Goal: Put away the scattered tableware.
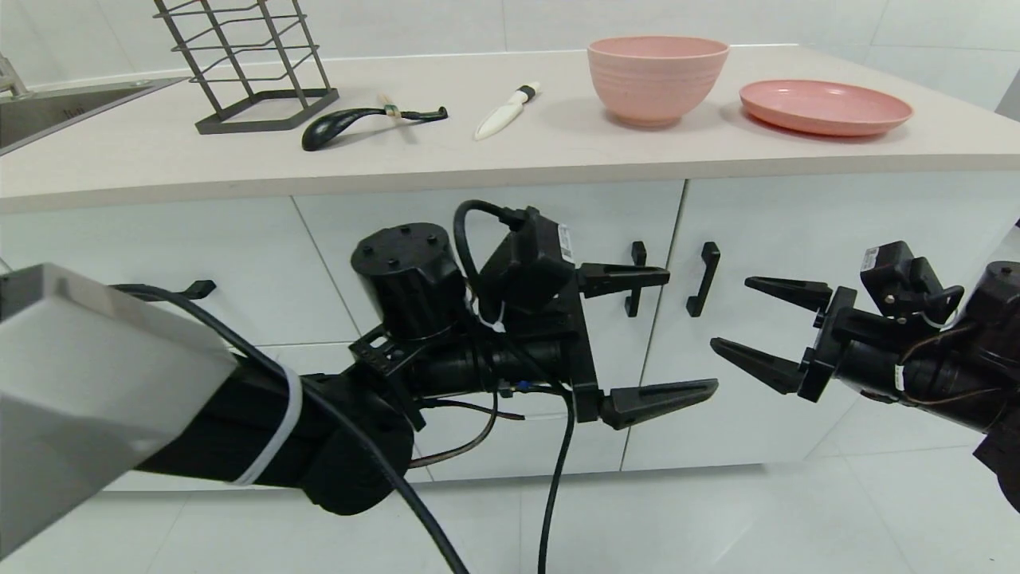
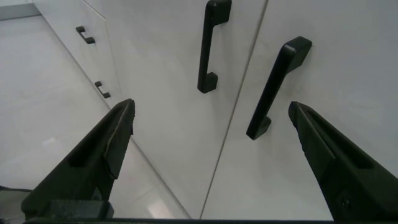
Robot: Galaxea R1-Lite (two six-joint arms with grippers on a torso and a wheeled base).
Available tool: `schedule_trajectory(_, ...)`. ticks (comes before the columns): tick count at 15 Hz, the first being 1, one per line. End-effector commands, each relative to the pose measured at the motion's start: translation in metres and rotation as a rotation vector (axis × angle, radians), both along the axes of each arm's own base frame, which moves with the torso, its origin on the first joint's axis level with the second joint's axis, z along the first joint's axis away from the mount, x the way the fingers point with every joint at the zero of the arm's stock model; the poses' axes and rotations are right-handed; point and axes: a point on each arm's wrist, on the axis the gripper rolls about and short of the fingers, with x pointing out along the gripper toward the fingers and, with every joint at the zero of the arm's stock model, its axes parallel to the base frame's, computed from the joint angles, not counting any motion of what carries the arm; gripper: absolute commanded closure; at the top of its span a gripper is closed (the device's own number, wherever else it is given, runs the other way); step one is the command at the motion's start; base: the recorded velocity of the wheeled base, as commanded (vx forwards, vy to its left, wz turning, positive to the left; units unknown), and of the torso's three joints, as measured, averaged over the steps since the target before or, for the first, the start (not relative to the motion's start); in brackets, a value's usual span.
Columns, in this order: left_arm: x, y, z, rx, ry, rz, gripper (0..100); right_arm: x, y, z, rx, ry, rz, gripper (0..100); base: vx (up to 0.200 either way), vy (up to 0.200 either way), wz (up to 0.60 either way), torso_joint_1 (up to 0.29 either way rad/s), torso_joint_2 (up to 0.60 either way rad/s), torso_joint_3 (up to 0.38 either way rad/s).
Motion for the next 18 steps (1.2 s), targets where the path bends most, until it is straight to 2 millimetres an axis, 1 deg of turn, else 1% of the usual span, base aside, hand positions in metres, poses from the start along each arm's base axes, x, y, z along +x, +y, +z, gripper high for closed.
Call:
schedule_trajectory(1,0.008,-0.016,-0.018,0.024,0.035,-0.012,0,0.008,0.003,-0.006,-0.006,0.01,0.01,0,0.0,0.0,0.0,0.0,0.0,0.0)
schedule_trajectory(4,0.007,-0.023,-0.02,0.054,0.077,0.009,0,0.013,0.004,-0.005,-0.006,-0.001,0.02,0,0.0,0.0,0.0,0.0,0.0,0.0)
schedule_trajectory(5,0.009,-0.028,-0.016,0.061,0.087,0.018,0,0.016,0.005,-0.004,-0.004,-0.009,0.03,0,0.0,0.0,0.0,0.0,0.0,0.0)
schedule_trajectory(7,0.014,-0.032,-0.006,0.071,0.101,0.039,0,0.022,0.006,-0.008,-0.006,0.0,0.04,0,0.0,0.0,0.0,0.0,0.0,0.0)
schedule_trajectory(10,0.02,-0.037,0.005,0.061,0.097,0.074,0,0.036,0.009,-0.007,-0.003,-0.025,0.046,0,0.0,0.0,0.0,0.0,0.0,0.0)
schedule_trajectory(11,0.021,-0.037,0.007,0.057,0.096,0.09,0,0.038,0.009,-0.006,-0.002,-0.029,0.05,0,0.0,0.0,0.0,0.0,0.0,0.0)
schedule_trajectory(12,0.022,-0.037,0.008,0.052,0.098,0.134,0,0.042,0.011,-0.006,-0.002,-0.039,0.071,0,0.0,0.0,0.0,0.0,0.0,0.0)
schedule_trajectory(13,0.022,-0.037,0.008,0.052,0.098,0.134,0,0.042,0.011,-0.006,-0.002,-0.039,0.071,0,0.0,0.0,0.0,0.0,0.0,0.0)
schedule_trajectory(14,0.022,-0.037,0.007,0.055,0.103,0.143,0,0.046,0.012,-0.013,-0.007,-0.023,0.095,0,0.0,0.0,0.0,0.0,0.0,0.0)
schedule_trajectory(18,0.027,-0.041,0.006,0.056,0.105,0.152,0,0.06,0.014,-0.017,-0.007,-0.029,0.108,0,0.0,0.0,0.0,0.0,0.0,0.0)
